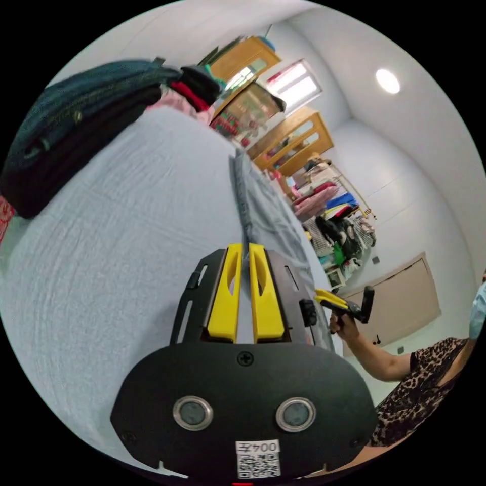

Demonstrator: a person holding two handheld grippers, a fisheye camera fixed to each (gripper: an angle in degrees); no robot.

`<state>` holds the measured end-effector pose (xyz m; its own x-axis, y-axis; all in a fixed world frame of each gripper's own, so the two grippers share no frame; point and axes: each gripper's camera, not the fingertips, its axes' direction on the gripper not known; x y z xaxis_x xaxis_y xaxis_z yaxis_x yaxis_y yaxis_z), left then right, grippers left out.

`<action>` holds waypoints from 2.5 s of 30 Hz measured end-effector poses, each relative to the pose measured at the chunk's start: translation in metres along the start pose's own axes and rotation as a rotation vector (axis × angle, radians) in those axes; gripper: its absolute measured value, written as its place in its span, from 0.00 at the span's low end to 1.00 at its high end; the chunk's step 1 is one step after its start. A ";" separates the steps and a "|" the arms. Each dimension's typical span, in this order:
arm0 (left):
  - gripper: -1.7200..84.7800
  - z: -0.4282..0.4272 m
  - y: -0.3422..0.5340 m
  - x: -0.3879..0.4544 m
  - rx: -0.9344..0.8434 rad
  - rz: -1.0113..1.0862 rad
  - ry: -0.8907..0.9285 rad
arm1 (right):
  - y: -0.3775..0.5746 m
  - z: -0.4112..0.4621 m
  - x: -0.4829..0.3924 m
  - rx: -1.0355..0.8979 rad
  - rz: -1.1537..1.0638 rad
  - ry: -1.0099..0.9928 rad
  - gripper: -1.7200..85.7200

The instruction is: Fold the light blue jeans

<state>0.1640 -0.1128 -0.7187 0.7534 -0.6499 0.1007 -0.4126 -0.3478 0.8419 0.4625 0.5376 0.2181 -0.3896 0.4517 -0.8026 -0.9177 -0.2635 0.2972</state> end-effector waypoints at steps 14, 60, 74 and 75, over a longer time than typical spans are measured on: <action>0.15 0.067 0.021 -0.006 0.271 -0.167 0.230 | -0.124 0.000 0.120 0.093 0.279 -0.479 0.22; 0.06 0.057 0.165 -0.062 0.285 -0.154 0.330 | 0.186 0.104 -0.128 -0.761 -0.037 -0.146 0.04; 0.02 -0.071 0.404 0.063 -0.255 0.116 0.047 | 0.229 0.195 -0.195 -0.887 -0.076 0.091 0.01; 0.02 -0.073 0.433 0.067 -0.315 0.106 0.049 | 0.233 0.202 -0.203 -0.892 -0.081 0.133 0.01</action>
<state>0.0732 -0.2575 -0.3085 0.7415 -0.6352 0.2159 -0.3172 -0.0484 0.9471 0.3120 0.5566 0.5543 -0.2636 0.4098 -0.8733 -0.5197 -0.8230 -0.2294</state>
